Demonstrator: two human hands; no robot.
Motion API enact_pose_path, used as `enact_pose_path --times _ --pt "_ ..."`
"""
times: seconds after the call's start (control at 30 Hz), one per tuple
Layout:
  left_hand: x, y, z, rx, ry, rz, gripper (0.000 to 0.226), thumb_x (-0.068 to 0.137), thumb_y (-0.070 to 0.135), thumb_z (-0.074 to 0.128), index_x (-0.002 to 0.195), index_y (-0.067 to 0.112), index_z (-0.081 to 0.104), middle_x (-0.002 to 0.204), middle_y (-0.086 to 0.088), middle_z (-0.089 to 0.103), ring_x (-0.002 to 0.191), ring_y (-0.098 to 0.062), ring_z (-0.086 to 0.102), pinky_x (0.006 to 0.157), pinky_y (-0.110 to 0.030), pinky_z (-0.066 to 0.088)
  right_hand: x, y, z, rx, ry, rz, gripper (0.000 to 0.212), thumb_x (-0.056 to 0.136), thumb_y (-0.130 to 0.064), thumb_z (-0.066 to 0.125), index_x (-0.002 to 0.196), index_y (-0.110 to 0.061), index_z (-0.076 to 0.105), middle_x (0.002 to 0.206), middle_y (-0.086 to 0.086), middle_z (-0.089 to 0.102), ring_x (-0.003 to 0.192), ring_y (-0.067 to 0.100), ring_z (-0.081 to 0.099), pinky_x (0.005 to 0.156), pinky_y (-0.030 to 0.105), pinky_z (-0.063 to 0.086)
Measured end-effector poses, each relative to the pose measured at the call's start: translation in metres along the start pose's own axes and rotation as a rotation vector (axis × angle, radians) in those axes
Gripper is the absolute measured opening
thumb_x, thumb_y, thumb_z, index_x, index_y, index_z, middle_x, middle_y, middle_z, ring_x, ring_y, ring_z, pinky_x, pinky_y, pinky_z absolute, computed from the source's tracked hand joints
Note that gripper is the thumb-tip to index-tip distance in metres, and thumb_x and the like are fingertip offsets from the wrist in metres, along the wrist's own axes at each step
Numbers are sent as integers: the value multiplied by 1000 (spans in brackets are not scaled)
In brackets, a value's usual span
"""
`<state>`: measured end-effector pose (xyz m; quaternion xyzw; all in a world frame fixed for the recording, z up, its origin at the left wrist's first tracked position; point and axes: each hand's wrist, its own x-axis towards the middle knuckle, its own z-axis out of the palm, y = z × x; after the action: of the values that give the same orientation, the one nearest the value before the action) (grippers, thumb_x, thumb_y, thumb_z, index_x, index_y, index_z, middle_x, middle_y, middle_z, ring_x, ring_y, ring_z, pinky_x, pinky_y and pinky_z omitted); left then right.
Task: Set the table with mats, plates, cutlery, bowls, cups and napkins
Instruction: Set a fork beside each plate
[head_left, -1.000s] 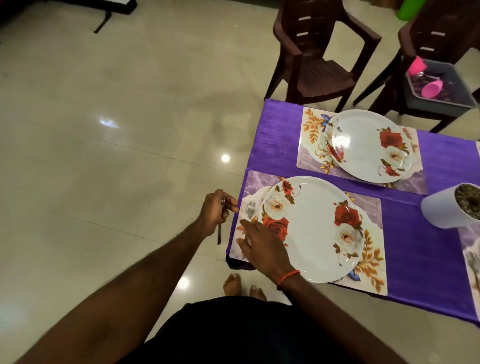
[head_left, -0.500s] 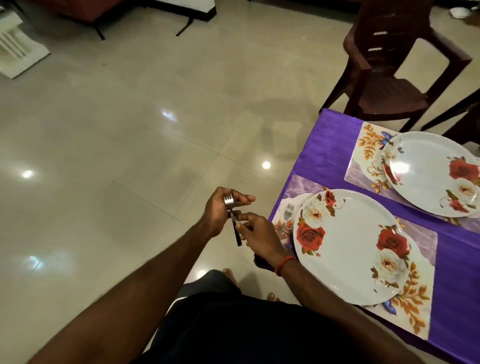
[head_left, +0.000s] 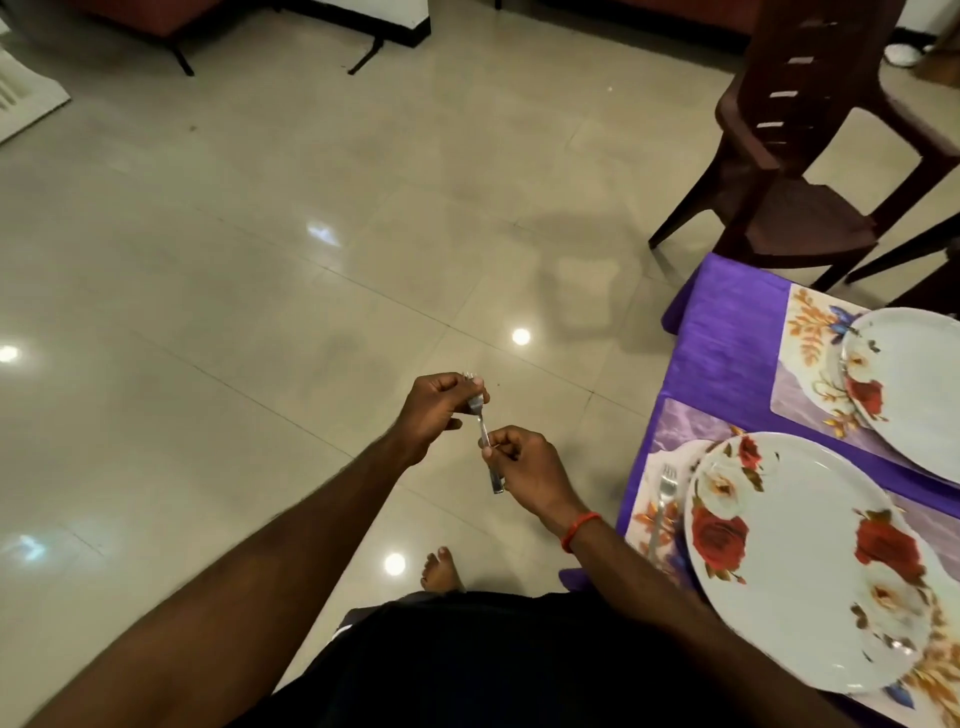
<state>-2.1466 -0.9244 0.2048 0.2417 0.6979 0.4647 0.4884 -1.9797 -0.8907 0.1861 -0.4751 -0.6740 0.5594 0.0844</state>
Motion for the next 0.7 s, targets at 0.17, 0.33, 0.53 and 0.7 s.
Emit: enact_pose_path --times 0.17,0.33,0.53,0.7 --pt "28 8 -56 57 -18 7 26 95 32 70 81 10 71 82 0 72 69 -9 63 59 -24 41 25 -25 30 53 49 13 5 93 -20 69 94 -19 74 77 -6 72 66 0 63 66 18 52" --pt "61 16 -69 89 -12 42 23 95 28 70 81 10 73 87 -5 75 67 -8 63 56 -22 42 56 -45 40 41 46 43 5 89 -24 72 94 -23 73 80 -8 71 76 7 67 78 35 60" --pt "109 39 -66 131 -25 116 24 94 20 72 81 0 71 83 -12 73 61 -6 60 53 -17 43 100 -63 33 20 103 45 7 90 -22 71 97 -21 73 87 -9 72 81 6 67 80 27 56" --pt "170 71 -61 143 -63 155 19 93 19 73 78 8 70 80 -11 71 60 -5 63 53 -15 44 158 -79 12 107 129 68 6 91 -21 70 96 -18 72 86 -2 72 79 14 70 74 33 61"
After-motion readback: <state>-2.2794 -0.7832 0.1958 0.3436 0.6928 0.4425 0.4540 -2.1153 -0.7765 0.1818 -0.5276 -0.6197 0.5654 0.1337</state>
